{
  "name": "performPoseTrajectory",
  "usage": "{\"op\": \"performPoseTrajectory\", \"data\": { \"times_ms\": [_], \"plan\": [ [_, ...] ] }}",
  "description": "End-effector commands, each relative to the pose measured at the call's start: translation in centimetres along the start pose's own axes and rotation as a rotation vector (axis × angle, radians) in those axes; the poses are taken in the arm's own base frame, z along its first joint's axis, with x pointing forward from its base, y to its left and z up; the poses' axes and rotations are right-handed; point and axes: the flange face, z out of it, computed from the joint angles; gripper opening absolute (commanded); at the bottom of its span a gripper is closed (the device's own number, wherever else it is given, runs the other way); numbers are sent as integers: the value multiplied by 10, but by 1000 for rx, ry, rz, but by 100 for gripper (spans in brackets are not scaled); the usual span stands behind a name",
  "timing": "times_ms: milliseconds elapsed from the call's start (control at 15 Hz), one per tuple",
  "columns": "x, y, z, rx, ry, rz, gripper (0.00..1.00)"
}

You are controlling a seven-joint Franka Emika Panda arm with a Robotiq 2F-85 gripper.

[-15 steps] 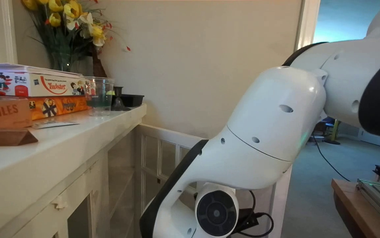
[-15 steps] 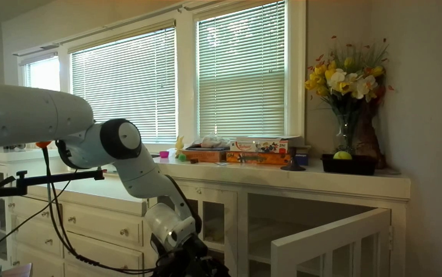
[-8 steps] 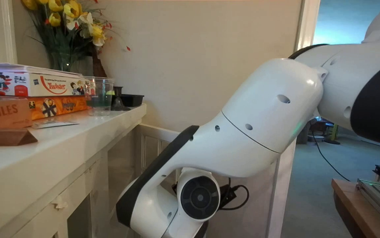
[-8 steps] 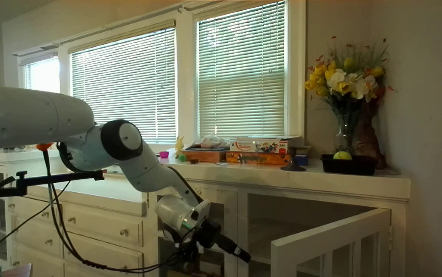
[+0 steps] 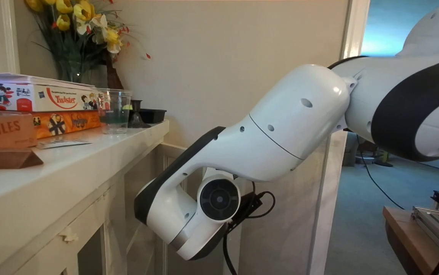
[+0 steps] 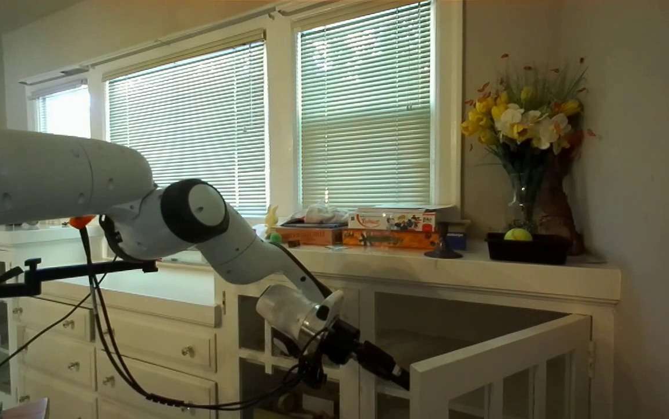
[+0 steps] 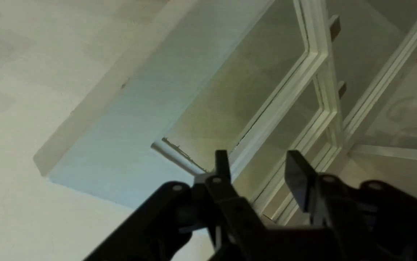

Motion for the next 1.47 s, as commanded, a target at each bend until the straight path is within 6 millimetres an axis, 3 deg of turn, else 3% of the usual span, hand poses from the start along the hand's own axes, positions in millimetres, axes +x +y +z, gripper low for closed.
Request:
{"op": "performPoseTrajectory", "data": {
  "times_ms": [0,133,200,1000,1400],
  "plan": [
    [1,-4,6,-1,19,-15,16],
    [0,-4,4,4,27,1,2],
    [-8,-8,5,4,24,-10,0],
    [-40,10,-31,-111,-41,175,0],
    [-28,12,-24,-76,-11,124,0]
  ]
}}
